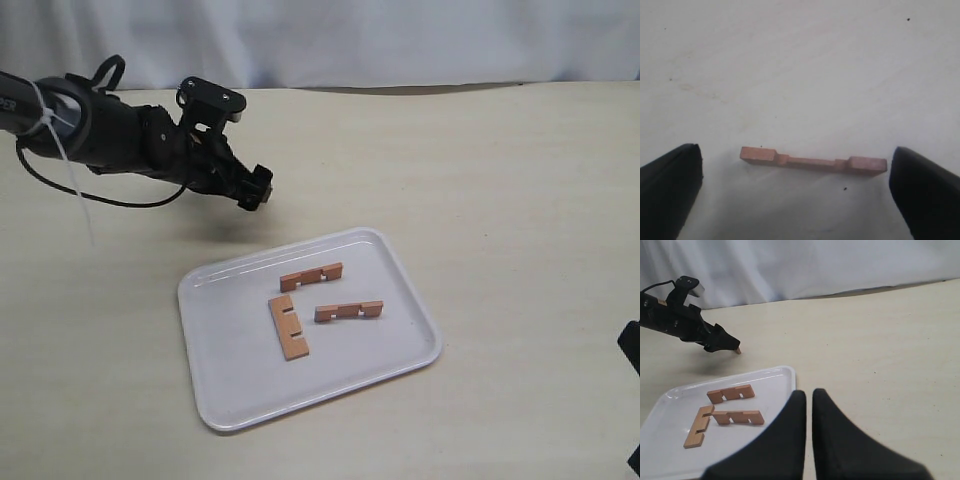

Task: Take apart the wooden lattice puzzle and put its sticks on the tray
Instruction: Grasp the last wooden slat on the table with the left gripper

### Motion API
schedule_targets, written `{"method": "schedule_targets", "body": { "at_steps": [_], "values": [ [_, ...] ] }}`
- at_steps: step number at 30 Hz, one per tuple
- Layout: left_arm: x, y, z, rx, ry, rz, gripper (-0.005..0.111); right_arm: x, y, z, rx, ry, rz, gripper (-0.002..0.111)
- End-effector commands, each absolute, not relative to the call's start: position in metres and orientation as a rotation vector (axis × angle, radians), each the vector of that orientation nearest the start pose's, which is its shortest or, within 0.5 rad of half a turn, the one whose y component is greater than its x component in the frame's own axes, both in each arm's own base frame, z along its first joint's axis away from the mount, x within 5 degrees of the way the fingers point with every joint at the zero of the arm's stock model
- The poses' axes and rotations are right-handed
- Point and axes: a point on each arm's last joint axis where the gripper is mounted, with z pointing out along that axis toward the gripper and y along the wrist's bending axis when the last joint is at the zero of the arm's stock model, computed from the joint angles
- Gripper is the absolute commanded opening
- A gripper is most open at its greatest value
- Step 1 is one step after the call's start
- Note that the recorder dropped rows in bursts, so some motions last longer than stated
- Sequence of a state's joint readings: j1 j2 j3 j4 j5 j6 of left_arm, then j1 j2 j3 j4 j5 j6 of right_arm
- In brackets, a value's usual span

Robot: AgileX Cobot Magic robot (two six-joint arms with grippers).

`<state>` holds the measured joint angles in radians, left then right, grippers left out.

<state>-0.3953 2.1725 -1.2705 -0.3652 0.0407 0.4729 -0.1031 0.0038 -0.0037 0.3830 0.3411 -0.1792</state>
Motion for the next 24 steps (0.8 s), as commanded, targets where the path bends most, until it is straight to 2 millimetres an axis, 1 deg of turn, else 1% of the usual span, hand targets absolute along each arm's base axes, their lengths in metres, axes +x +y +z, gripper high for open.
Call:
{"method": "schedule_targets", "body": {
  "at_steps": [1,3,11,17,24],
  "values": [
    [0.4075,-0.1707,0.0935,0.576,2.35,-0.152,0.094,0.0542,0.0057,0.1844,0.158,1.798,0.159,0.004],
    [0.4079,-0.1705,0.0909,0.574,2.348,-0.148,0.094,0.0542,0.0057,0.1844,0.158,1.798,0.159,0.004],
    [0.4093,-0.1704,0.092,0.558,2.333,-0.145,0.094,0.0542,0.0057,0.1844,0.158,1.798,0.159,0.004],
    [0.411,-0.1699,0.0874,0.528,2.326,-0.142,0.094,0.0542,0.0057,0.1844,0.158,1.798,0.159,0.004],
    [0.4118,-0.1698,0.0871,0.522,2.317,-0.138,0.094,0.0542,0.0057,0.1844,0.158,1.798,0.159,0.004]
  ]
}}
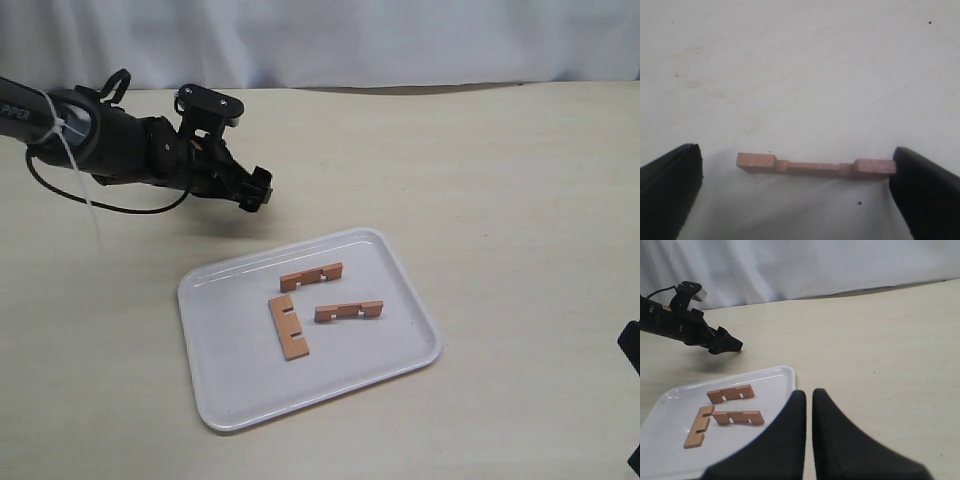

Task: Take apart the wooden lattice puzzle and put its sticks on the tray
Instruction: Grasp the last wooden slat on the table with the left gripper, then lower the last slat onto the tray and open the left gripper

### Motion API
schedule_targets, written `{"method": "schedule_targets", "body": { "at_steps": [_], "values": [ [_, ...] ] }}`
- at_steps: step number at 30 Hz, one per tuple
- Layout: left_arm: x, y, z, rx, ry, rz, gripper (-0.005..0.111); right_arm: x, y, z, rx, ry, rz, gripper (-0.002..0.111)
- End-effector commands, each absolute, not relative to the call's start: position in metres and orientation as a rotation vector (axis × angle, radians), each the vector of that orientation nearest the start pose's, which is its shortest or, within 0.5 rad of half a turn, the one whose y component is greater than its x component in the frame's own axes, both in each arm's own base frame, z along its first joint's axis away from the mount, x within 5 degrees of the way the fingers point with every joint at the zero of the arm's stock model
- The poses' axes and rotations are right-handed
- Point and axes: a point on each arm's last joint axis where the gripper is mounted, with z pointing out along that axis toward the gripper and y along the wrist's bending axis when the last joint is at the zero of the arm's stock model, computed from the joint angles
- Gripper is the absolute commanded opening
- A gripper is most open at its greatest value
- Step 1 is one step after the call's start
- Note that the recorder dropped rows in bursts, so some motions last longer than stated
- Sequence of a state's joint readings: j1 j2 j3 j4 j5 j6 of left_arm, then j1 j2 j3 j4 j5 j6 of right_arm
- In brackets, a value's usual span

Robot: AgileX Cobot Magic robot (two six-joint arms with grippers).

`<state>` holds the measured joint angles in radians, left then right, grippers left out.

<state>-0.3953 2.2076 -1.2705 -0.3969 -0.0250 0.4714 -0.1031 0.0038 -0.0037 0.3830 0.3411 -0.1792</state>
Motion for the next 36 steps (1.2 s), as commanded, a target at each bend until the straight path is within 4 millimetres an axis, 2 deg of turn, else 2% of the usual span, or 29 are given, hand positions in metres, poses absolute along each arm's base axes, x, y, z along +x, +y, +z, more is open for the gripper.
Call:
{"method": "schedule_targets", "body": {
  "at_steps": [1,7,9,10,16,17,20,25,26,27,28,29,30,33,36],
  "values": [
    [0.412,-0.17,0.086,0.517,2.316,-0.137,0.094,0.054,0.006,0.184,0.158,1.798,0.159,0.004],
    [0.413,-0.169,0.079,0.488,2.319,-0.137,0.092,0.054,0.006,0.184,0.158,1.798,0.159,0.004],
    [0.413,-0.169,0.079,0.488,2.319,-0.137,0.081,0.054,0.006,0.184,0.158,1.798,0.159,0.004],
    [0.413,-0.169,0.079,0.488,2.319,-0.137,0.074,0.054,0.006,0.184,0.158,1.798,0.159,0.004],
    [0.413,-0.17,0.079,0.499,2.328,-0.14,0.005,0.054,0.006,0.184,0.158,1.798,0.159,0.004],
    [0.413,-0.17,0.08,0.506,2.328,-0.14,0.0,0.054,0.006,0.184,0.158,1.798,0.159,0.004],
    [0.411,-0.17,0.088,0.512,2.333,-0.152,0.0,0.054,0.006,0.184,0.158,1.798,0.159,0.004],
    [0.4,-0.173,0.134,0.606,2.359,-0.207,0.0,0.054,0.006,0.184,0.158,1.798,0.159,0.004],
    [0.392,-0.173,0.157,0.665,2.362,-0.228,0.0,0.054,0.006,0.184,0.158,1.798,0.159,0.004],
    [0.388,-0.173,0.166,0.691,2.364,-0.237,0.0,0.054,0.006,0.184,0.158,1.798,0.159,0.004],
    [0.376,-0.171,0.191,0.738,2.386,-0.275,0.0,0.054,0.006,0.184,0.158,1.798,0.159,0.004],
    [0.368,-0.17,0.201,0.777,2.4,-0.293,0.0,0.054,0.006,0.184,0.158,1.798,0.159,0.004],
    [0.353,-0.168,0.217,0.853,2.452,-0.335,0.0,0.054,0.006,0.184,0.158,1.798,0.159,0.004],
    [0.319,-0.175,0.222,1.11,2.608,-0.435,0.0,0.054,0.006,0.184,0.158,1.798,0.159,0.004],
    [0.297,-0.208,0.213,1.302,2.557,-0.399,0.0,0.054,0.006,0.184,0.158,1.798,0.159,0.004]
  ]
}}
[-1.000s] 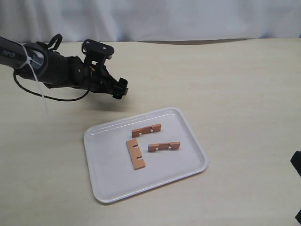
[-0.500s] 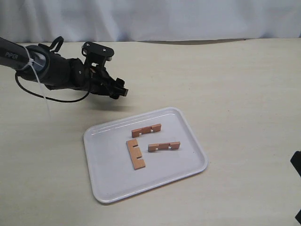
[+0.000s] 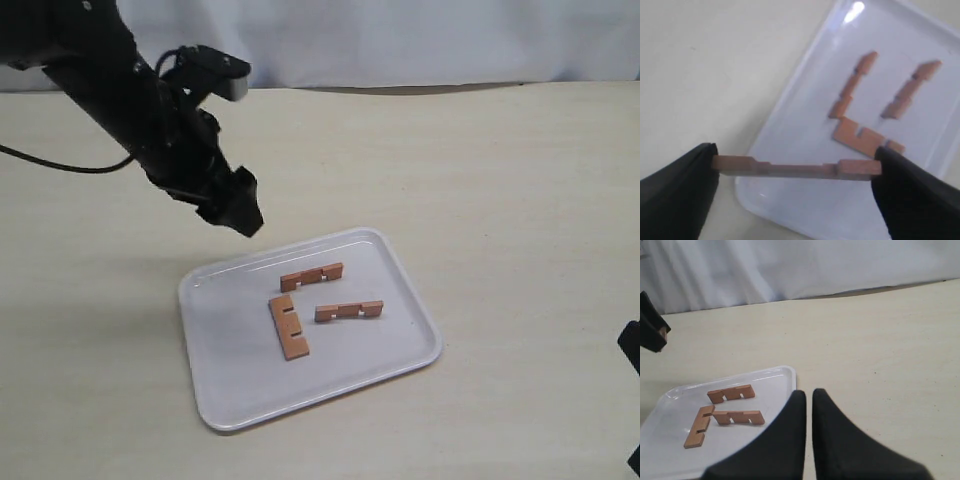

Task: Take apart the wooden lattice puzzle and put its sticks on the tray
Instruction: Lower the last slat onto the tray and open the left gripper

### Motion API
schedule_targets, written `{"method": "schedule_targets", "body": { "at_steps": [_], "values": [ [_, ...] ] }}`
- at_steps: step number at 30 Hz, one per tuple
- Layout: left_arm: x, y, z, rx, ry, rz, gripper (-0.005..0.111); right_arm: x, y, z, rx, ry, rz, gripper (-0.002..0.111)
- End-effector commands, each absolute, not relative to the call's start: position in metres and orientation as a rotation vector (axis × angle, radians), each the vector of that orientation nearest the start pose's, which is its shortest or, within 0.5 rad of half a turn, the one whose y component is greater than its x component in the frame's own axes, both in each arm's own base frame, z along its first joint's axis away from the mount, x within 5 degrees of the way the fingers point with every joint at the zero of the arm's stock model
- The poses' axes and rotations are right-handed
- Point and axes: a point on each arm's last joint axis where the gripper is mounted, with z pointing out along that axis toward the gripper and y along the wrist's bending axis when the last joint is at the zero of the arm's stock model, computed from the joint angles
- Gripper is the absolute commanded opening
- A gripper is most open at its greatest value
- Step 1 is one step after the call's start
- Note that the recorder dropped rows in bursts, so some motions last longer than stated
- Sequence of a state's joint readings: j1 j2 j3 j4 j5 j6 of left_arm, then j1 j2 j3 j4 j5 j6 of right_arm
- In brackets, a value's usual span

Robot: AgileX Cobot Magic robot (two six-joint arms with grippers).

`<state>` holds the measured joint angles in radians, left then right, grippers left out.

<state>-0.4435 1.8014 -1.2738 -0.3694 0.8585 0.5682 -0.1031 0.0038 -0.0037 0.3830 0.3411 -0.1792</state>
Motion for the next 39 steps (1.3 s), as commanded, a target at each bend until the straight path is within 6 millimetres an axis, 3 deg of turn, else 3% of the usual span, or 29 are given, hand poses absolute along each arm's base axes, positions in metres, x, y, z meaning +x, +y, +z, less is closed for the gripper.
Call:
{"method": "schedule_targets", "body": {
  "at_steps": [1,5,7,13,23,27,34,39],
  "values": [
    [0.288,-0.22,0.212,1.384,2.518,-0.367,0.0,0.054,0.006,0.184,0.158,1.798,0.159,0.004],
    [0.264,-0.248,0.21,1.543,2.444,-0.357,0.0,0.054,0.006,0.184,0.158,1.798,0.159,0.004],
    [0.259,-0.251,0.206,1.592,2.439,-0.325,0.0,0.054,0.006,0.184,0.158,1.798,0.159,0.004],
    [0.259,-0.237,0.176,1.612,2.561,-0.149,0.0,0.054,0.006,0.184,0.158,1.798,0.159,0.004],
    [0.261,-0.236,0.154,1.494,2.669,-0.129,0.002,0.054,0.006,0.184,0.158,1.798,0.159,0.004],
    [0.261,-0.237,0.148,1.504,2.683,-0.124,0.017,0.054,0.006,0.184,0.158,1.798,0.159,0.004],
    [0.262,-0.239,0.147,1.488,2.671,-0.133,0.065,0.054,0.006,0.184,0.158,1.798,0.159,0.004],
    [0.263,-0.239,0.147,1.495,2.664,-0.127,0.081,0.054,0.006,0.184,0.158,1.798,0.159,0.004]
  ]
}}
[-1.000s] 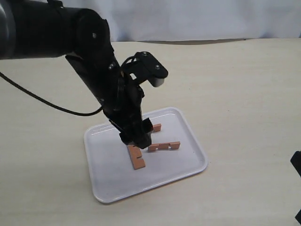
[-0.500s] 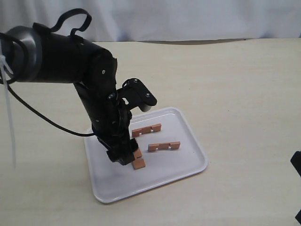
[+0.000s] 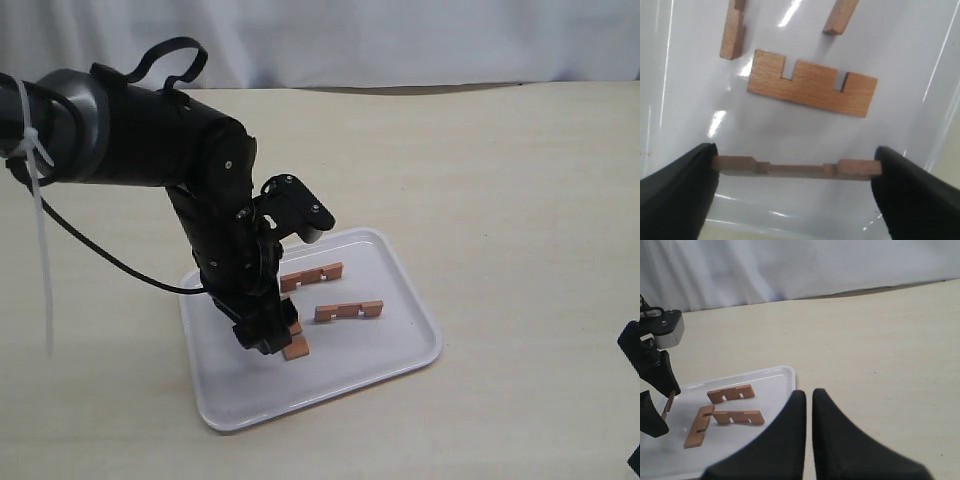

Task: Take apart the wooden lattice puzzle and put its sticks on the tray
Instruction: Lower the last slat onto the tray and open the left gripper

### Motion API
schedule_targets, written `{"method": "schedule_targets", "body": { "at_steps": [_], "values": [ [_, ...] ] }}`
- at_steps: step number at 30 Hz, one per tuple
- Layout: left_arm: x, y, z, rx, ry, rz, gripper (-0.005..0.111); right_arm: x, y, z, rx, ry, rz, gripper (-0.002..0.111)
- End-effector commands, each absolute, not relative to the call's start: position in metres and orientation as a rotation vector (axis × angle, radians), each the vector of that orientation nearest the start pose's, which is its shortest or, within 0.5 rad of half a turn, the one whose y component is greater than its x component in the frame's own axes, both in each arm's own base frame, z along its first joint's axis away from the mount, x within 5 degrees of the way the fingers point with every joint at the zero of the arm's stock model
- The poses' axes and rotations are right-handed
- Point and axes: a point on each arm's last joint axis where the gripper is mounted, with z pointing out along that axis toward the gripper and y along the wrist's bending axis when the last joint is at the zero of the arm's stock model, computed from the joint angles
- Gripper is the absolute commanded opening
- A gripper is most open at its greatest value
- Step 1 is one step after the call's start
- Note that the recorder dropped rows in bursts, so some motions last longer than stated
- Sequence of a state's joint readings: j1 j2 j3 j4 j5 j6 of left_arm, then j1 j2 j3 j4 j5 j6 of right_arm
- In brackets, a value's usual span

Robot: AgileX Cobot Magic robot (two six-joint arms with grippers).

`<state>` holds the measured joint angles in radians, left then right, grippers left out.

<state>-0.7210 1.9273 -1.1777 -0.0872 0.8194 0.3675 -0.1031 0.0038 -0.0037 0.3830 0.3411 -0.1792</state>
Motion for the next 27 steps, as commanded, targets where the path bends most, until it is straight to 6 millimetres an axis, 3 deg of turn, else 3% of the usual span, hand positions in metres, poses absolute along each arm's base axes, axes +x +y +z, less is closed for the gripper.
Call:
{"method": "schedule_targets", "body": {
  "at_steps": [1,12,18,23,27],
  "values": [
    [0.263,-0.239,0.148,1.499,2.661,-0.121,0.082,0.054,0.006,0.184,0.158,1.798,0.159,0.004],
    [0.265,-0.239,0.158,1.542,2.683,-0.089,0.083,0.054,0.006,0.184,0.158,1.798,0.159,0.004],
    [0.279,-0.25,0.185,1.318,2.753,-0.103,0.083,0.054,0.006,0.184,0.158,1.798,0.159,0.004],
    [0.289,-0.24,0.187,1.21,2.741,0.121,0.083,0.054,0.006,0.184,0.158,1.798,0.159,0.004],
    [0.296,-0.232,0.187,1.272,2.671,0.303,0.083,0.054,0.006,0.184,0.158,1.798,0.159,0.004]
  ]
}}
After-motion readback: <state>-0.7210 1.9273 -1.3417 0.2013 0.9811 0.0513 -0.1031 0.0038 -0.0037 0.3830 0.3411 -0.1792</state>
